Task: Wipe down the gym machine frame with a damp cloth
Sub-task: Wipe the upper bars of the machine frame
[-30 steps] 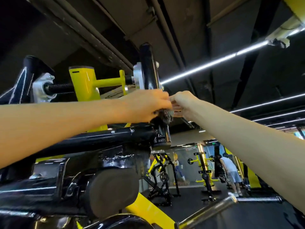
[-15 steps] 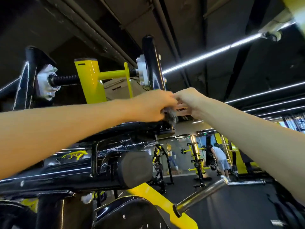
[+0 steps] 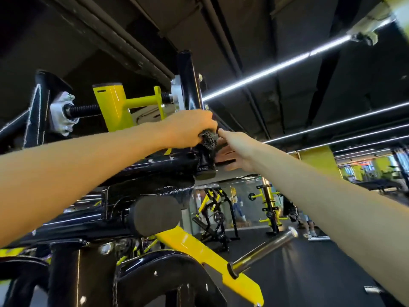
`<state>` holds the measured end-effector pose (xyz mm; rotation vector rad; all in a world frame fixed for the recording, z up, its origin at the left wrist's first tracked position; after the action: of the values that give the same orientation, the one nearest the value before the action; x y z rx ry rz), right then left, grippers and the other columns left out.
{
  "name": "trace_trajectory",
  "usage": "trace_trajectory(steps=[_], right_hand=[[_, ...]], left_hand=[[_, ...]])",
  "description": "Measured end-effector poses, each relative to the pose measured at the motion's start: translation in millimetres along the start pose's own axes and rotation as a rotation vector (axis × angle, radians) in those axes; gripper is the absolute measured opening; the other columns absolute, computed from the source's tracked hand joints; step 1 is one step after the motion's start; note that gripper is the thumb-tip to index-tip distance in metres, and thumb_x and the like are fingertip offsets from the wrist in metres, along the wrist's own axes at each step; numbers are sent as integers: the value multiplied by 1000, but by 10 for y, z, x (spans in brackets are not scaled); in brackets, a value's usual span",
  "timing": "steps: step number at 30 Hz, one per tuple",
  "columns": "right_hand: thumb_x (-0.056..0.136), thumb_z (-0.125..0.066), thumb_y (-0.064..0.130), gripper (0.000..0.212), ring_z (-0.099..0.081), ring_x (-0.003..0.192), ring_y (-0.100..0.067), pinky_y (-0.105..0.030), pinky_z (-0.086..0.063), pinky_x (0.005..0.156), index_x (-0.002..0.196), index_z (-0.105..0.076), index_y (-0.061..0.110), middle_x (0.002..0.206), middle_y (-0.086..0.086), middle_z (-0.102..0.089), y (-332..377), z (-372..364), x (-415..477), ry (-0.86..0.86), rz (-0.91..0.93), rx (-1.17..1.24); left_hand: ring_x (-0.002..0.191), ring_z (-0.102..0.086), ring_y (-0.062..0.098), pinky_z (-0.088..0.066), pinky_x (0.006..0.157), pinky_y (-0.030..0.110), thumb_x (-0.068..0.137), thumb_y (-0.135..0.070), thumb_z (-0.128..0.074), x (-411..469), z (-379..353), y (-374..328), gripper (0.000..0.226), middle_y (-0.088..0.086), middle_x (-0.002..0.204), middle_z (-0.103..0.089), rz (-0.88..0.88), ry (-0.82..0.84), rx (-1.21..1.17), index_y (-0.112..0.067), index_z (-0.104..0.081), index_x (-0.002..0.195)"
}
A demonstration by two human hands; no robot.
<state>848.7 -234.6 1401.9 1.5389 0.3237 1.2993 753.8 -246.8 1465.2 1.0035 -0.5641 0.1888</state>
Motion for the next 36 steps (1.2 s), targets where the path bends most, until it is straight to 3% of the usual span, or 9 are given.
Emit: trace_trajectory(steps=[5, 8, 11, 16, 18, 20, 26, 32, 36], right_hand=[[101, -46, 30, 28, -62, 84, -22, -45, -52, 94, 103, -63, 9, 86, -11, -63, -258, 121, 14, 30, -32, -5], [99, -49, 20, 22, -61, 79, -17, -37, -54, 84, 109, -64, 8, 89, -10, -62, -185, 189, -9, -9, -40, -21], [94, -53, 10, 20, -58, 76, -16, -31, -53, 74, 111, -64, 6, 86, -8, -60, 103, 120, -34, -11, 39, -1], [89, -61, 7, 24, -64, 83, -18, -32, -58, 72, 113, -62, 4, 94, -9, -65, 610, -12, -65, -106, 165, -17], [90, -57, 8, 23, -63, 78, -15, -29, -57, 65, 112, -62, 4, 87, -6, -64, 775, -81, -149, -106, 184, 9], [92, -51, 8, 24, -60, 78, -15, -27, -55, 65, 112, -63, 4, 87, -5, -63, 925, -245, -265, -30, 190, -1], [94, -52, 9, 18, -61, 78, -18, -36, -56, 86, 105, -65, 3, 92, -13, -62, 1216, -1039, -626, 171, 229, -122], [93, -53, 10, 18, -60, 67, -15, -26, -53, 62, 105, -65, 3, 93, -16, -63, 1415, -1939, -949, 189, 267, -203], [93, -57, 10, 10, -60, 71, -17, -26, -54, 63, 95, -65, 4, 92, -14, -64, 1394, -2534, -1031, 129, 237, -245]], left_hand=[[101, -52, 19, -46, 82, 37, 87, -7, -60, -82, -207, -296, 34, 1, 103, -52, -6, 185, -29, -20, -64, 118], [91, -50, 9, -41, 83, 24, 84, -3, -63, -208, -118, -286, 32, -1, 100, -57, 41, 273, -115, -15, -68, 113], [84, -50, 5, -39, 76, 13, 85, -3, -66, -403, 266, -23, 24, -1, 97, -61, 231, 152, -204, -9, -69, 108], [91, -59, 18, -39, 75, 12, 87, -9, -67, -941, 816, 452, 18, 6, 98, -68, 531, -21, -189, -10, -70, 105], [95, -61, 23, -43, 86, 25, 87, -11, -66, -1159, 852, 549, 19, 8, 98, -69, 572, 26, -149, -11, -71, 106], [94, -60, 24, -42, 89, 32, 88, -10, -64, -1425, 887, 649, 22, 10, 100, -68, 628, 75, -115, -11, -69, 110], [95, -61, 30, -41, 81, 29, 90, -10, -62, -2226, 1027, 906, 23, 16, 101, -68, 728, 92, -90, -5, -68, 112], [103, -58, 29, -40, 87, 31, 90, -7, -60, -3109, 960, 1283, 26, 13, 109, -66, 767, 104, -142, -6, -62, 117], [75, -53, 18, -40, 69, 27, 92, -2, -55, -3712, 827, 1515, 19, 8, 93, -62, 769, 92, -216, -5, -62, 109]])
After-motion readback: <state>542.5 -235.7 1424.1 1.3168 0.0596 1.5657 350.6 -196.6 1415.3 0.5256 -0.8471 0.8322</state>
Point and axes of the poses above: each hand's wrist, its own x-axis towards the middle knuckle, its own z-axis out of the back of the hand, y = z × x, the point moved 8 cm from there along x, towards the middle knuckle
